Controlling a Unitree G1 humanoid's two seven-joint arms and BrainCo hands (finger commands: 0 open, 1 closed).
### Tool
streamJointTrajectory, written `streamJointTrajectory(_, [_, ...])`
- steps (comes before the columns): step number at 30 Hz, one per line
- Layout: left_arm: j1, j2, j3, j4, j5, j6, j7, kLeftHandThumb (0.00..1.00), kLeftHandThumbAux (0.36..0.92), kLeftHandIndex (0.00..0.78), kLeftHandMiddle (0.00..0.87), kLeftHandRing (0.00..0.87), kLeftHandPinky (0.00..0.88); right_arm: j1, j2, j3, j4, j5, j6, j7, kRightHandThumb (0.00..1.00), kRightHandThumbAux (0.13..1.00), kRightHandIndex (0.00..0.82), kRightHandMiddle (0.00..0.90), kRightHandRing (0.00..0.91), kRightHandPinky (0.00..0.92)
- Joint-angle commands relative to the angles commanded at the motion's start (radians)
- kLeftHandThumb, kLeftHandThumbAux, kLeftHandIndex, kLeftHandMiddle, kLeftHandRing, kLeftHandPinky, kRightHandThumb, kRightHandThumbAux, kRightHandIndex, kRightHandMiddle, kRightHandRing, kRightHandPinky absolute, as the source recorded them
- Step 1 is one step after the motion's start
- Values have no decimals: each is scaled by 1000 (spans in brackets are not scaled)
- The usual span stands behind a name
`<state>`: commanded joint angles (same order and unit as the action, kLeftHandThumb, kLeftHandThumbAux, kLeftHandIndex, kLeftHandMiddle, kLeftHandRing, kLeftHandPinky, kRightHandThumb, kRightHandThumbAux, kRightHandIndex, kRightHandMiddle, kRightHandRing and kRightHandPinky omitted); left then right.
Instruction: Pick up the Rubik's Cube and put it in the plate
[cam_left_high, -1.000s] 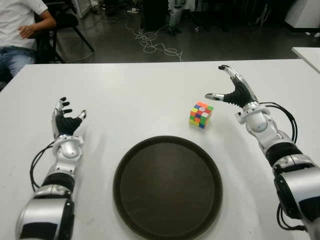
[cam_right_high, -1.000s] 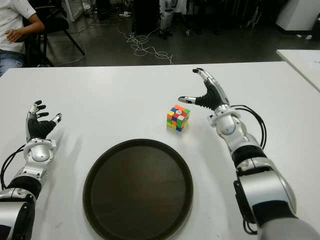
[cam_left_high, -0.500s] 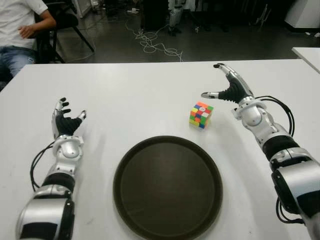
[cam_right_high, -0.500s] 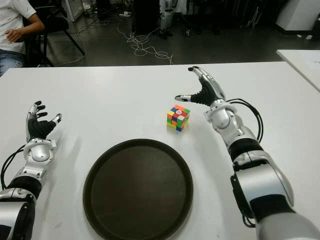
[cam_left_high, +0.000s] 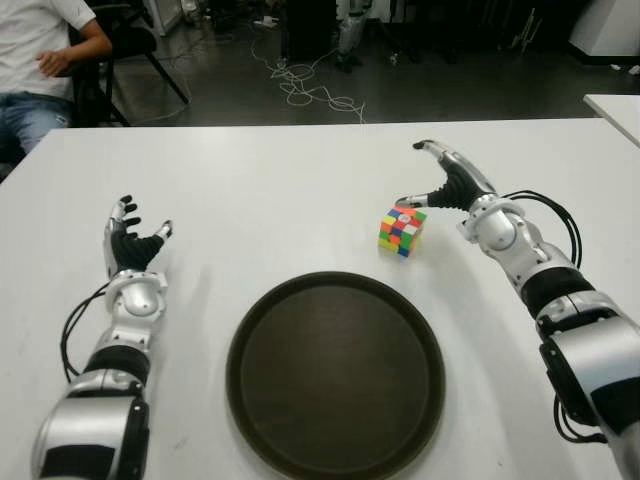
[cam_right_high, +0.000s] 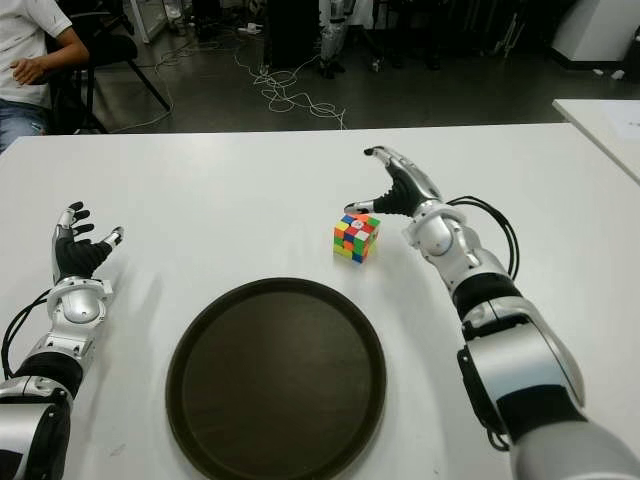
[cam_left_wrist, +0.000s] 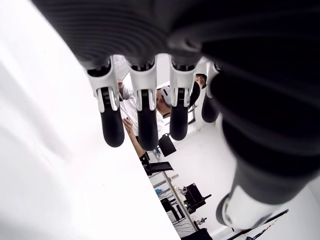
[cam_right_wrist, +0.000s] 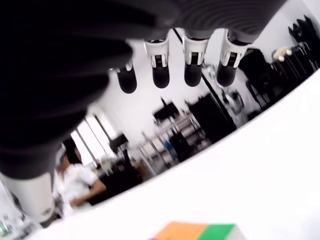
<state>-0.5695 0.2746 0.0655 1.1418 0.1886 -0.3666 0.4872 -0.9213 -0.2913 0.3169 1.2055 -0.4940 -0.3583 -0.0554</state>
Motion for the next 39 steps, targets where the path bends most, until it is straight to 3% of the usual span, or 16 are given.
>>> streamJointTrajectory(10, [1, 2, -11, -6, 10, 12, 7, 122, 762, 121, 187, 192, 208, -30, 17, 37, 11, -29, 69, 27, 0, 589, 0, 0, 1, 0])
streamJointTrajectory(17, [3, 0, -12, -9, 11, 12, 8, 110, 768, 126, 217, 244, 291, -48, 34, 62, 18, -44, 97, 39, 0, 607, 0, 0, 0, 0])
streamJointTrajectory(33, [2, -4, -12, -9, 12, 3, 17, 118, 774, 128, 191, 200, 207, -92, 71, 136, 35, -104, 168, 58, 0, 681, 5, 4, 4, 0])
streamJointTrajectory(39, [-1, -3, -18, -12, 19, 17, 18, 107, 770, 124, 197, 202, 223, -103, 77, 151, 22, -109, 200, 116, 0, 701, 0, 1, 1, 0])
